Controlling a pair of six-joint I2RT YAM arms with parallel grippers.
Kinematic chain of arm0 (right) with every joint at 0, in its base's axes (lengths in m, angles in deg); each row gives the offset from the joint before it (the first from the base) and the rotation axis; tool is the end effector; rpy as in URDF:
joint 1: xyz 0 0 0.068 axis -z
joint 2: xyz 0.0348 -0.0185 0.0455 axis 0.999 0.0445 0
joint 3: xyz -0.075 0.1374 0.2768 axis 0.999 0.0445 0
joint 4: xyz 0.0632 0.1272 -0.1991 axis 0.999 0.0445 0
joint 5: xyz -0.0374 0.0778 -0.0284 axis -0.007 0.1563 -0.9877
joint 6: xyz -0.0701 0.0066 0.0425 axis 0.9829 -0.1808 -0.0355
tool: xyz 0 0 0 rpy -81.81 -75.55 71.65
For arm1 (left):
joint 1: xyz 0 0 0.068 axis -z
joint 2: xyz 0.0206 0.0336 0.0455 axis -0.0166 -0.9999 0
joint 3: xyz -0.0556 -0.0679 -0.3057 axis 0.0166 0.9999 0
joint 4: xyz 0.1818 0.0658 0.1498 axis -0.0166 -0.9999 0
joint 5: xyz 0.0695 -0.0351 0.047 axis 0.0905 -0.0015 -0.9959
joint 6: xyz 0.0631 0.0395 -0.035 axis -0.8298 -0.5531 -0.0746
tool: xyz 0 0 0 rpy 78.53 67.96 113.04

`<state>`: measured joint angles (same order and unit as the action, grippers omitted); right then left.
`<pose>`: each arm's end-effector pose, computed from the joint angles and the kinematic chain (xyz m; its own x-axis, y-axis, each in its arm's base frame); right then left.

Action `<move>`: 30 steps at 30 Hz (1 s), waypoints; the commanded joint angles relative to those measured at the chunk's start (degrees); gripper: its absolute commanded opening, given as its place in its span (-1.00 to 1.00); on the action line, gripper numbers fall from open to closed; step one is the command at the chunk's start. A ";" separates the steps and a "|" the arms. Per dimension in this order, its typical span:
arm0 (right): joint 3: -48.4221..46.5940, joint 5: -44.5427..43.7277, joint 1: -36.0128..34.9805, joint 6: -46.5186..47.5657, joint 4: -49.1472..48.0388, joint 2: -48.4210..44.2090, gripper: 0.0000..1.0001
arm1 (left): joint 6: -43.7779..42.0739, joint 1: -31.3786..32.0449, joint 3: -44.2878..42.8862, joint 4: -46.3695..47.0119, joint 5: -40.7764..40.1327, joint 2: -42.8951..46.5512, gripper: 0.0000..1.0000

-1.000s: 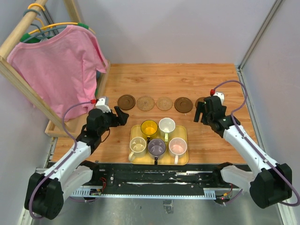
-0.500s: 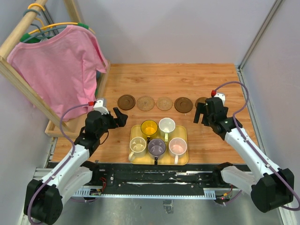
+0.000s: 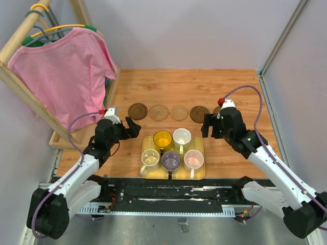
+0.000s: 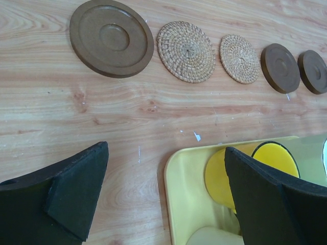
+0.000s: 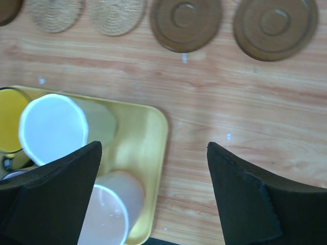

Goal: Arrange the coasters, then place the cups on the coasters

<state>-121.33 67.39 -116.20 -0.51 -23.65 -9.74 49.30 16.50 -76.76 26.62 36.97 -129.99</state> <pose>0.1686 0.0791 0.3182 -0.5946 0.1240 -0.7944 -0.1277 0.9609 0.2456 0.1751 -0.0583 0.2434 -0.4575 -0.2940 -0.8392 0.1609 0.9008 -0.4033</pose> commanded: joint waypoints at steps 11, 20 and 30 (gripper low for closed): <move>-3.37 2.44 -10.93 -1.72 0.21 5.17 0.59 | -0.45 1.12 -3.94 4.40 3.10 -3.53 0.99; 1.59 0.83 -14.41 -6.18 6.50 0.66 0.51 | -0.29 1.38 -3.41 3.82 3.87 -3.36 0.99; 6.26 2.11 -16.38 -9.67 10.28 -0.48 0.29 | 0.18 1.86 -3.40 5.06 4.36 -5.48 0.99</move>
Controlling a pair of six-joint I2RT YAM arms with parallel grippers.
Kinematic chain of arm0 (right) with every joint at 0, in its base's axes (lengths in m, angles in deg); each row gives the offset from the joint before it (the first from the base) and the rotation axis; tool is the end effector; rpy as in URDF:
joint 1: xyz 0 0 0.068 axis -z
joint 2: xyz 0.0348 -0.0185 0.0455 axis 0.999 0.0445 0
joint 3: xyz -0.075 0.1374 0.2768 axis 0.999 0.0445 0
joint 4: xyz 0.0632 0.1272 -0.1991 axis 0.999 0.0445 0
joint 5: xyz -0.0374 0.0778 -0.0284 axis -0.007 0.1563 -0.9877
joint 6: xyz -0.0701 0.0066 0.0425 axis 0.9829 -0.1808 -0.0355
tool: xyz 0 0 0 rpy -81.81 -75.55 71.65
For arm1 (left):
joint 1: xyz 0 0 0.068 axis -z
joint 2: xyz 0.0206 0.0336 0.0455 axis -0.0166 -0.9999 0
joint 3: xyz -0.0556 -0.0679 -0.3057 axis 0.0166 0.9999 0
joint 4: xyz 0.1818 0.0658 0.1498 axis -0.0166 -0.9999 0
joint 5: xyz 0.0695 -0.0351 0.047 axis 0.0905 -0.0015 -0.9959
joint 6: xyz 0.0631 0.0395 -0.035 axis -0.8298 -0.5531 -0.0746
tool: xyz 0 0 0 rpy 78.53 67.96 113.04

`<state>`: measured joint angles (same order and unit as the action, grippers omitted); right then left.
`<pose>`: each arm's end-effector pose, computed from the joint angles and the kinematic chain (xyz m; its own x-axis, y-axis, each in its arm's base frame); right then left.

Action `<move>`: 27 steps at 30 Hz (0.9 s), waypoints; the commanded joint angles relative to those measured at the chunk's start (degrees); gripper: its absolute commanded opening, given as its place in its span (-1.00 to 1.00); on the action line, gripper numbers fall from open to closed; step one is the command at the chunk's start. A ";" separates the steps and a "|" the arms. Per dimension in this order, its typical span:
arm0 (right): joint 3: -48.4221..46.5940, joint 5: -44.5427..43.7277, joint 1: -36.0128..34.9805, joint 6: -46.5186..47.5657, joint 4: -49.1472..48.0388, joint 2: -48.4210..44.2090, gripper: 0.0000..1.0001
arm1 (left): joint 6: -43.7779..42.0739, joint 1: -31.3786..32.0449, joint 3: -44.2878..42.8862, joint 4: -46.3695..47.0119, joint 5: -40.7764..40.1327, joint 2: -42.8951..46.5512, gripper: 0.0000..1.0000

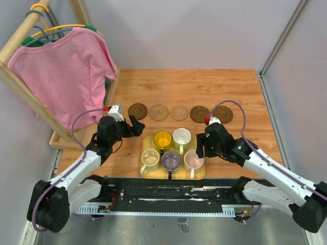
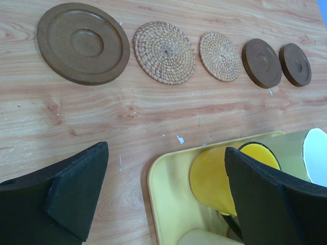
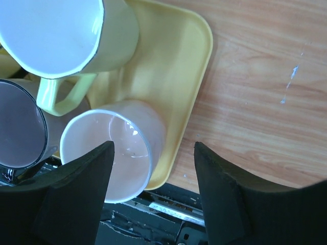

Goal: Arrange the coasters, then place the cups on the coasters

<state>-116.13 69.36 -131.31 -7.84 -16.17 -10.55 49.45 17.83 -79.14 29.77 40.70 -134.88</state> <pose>0.1258 0.1079 0.2746 -0.7655 -0.0291 -0.6428 -0.2661 0.9239 0.2750 0.1898 -0.0727 0.2512 -0.4793 -0.2785 -0.8323 0.2355 0.8727 -0.4276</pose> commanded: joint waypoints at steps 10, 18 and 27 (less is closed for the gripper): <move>2.55 1.59 -2.48 -4.18 1.37 3.95 0.06 | -0.14 0.63 -1.13 2.01 0.67 -1.43 0.99; 2.81 1.56 -3.05 -4.48 0.75 7.15 -0.10 | -0.25 0.63 -0.91 2.13 0.18 -1.80 0.99; 2.31 -0.03 -4.58 -4.74 1.23 8.36 -0.53 | -0.09 0.57 -0.26 1.93 -0.08 -1.45 0.99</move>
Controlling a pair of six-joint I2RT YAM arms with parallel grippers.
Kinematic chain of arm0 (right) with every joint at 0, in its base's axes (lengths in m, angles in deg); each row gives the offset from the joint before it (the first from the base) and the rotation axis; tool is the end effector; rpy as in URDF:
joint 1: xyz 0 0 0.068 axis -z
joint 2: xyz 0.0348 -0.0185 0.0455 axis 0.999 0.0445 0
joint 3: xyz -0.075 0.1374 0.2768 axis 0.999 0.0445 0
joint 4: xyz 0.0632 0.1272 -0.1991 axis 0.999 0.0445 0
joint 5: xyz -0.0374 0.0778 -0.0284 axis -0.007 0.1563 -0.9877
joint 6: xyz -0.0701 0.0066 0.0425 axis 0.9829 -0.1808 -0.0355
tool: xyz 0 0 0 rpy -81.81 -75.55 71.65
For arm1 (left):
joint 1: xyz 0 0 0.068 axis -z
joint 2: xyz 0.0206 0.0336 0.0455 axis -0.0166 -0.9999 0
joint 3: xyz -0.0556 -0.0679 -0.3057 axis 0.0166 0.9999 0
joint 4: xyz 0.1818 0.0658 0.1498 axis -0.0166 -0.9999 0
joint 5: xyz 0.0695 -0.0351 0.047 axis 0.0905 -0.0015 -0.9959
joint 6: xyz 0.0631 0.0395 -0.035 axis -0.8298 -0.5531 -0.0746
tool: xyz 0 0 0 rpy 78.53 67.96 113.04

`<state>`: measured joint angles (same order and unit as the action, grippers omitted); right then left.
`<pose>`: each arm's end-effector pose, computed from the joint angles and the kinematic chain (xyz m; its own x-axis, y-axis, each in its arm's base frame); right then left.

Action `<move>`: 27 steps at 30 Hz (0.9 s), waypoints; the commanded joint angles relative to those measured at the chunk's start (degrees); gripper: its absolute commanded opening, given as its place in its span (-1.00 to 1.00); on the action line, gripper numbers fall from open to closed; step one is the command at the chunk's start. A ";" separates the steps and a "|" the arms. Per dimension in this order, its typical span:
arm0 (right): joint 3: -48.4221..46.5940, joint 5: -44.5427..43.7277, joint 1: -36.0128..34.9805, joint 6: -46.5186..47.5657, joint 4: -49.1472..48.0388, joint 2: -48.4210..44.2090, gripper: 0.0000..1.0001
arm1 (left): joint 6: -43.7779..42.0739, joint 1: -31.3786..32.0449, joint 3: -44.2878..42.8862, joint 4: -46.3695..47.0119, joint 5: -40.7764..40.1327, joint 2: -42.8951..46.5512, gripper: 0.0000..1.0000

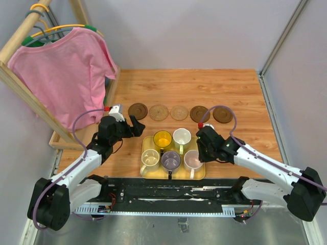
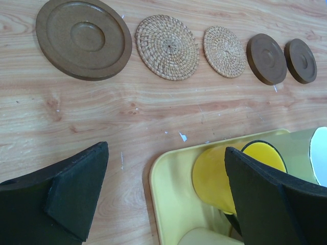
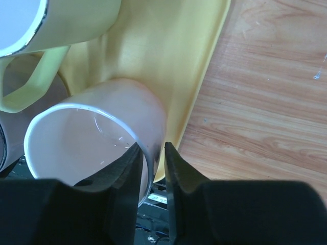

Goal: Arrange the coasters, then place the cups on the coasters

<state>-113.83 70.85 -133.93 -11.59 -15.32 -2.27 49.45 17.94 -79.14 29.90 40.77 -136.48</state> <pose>0.1293 0.1253 0.2380 -0.8662 -0.0907 -0.4913 -0.2305 0.9450 0.2321 0.1933 -0.0744 0.2464 -0.5004 -0.2705 -0.8225 0.2278 0.8754 -0.4264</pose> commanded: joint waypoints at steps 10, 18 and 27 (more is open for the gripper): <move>-3.76 -5.94 -3.54 0.18 3.90 -1.30 -0.99 | 0.39 0.49 0.10 2.19 -0.36 0.77 0.99; -10.46 -13.50 -3.59 7.05 7.82 -3.42 -0.99 | 0.39 0.51 0.43 2.46 -0.84 1.50 0.99; -17.03 -30.81 -0.85 22.99 2.47 -2.32 -0.99 | 0.41 0.51 0.46 3.75 -1.53 1.83 0.99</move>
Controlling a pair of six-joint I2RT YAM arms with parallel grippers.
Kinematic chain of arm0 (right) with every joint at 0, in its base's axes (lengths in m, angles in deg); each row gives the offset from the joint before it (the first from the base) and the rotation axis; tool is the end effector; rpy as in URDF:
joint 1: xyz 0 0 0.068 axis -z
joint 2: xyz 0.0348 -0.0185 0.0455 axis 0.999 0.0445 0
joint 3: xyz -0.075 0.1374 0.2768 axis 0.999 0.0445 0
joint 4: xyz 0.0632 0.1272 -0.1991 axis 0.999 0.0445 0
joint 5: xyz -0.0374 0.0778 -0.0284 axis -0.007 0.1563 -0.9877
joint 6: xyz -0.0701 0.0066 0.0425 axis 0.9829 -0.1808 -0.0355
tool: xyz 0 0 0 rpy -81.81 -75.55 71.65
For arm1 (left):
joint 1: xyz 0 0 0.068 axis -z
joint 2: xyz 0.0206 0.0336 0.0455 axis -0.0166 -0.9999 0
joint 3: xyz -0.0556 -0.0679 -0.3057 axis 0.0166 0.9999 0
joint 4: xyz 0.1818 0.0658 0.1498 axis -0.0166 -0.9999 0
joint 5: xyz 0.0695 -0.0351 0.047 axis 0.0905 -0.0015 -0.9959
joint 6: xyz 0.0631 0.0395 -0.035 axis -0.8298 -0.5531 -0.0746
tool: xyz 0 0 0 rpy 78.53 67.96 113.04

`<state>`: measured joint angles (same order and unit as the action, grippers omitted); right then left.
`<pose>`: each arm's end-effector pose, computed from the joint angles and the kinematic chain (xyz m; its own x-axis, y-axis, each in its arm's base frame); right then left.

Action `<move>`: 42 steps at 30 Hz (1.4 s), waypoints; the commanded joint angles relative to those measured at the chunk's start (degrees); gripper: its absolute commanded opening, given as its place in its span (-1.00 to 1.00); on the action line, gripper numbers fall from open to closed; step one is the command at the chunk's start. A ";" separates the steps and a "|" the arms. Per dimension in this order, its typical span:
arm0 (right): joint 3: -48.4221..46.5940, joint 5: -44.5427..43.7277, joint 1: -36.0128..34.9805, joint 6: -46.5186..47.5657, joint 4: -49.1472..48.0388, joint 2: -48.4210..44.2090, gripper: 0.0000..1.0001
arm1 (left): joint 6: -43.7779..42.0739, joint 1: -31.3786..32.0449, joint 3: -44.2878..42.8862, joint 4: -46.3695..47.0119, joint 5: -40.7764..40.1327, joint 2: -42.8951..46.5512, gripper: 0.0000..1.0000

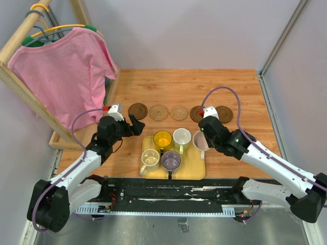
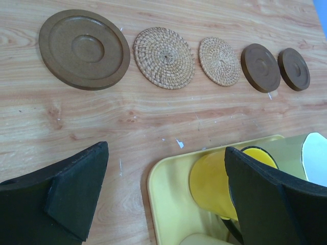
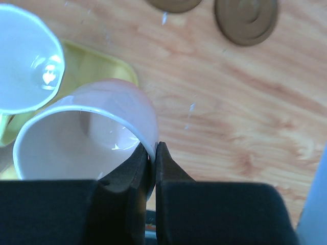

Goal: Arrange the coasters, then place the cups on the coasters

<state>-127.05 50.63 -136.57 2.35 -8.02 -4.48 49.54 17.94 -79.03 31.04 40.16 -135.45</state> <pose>0.1414 0.1150 0.3125 -0.6385 -0.2526 -0.7270 -0.2822 0.9557 -0.0842 0.1921 -0.0732 0.2517 -0.4687 -0.2833 -0.8367 0.2334 0.8738 -0.4266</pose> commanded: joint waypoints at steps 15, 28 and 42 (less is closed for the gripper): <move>1.80 9.84 9.53 7.59 -2.15 -0.43 -0.99 | 0.54 0.45 0.74 2.36 -0.37 1.34 0.99; 8.60 20.37 7.37 1.16 -6.85 -0.11 -0.99 | 0.47 0.43 0.77 1.37 -0.19 1.72 0.99; 10.27 20.44 3.32 0.22 -11.18 5.81 -0.63 | 1.11 0.52 1.52 1.60 0.93 2.23 0.99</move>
<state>-116.10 72.53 -131.92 4.45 -17.22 1.40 50.43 17.94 -78.36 31.56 40.07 -134.40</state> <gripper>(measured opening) 0.109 0.994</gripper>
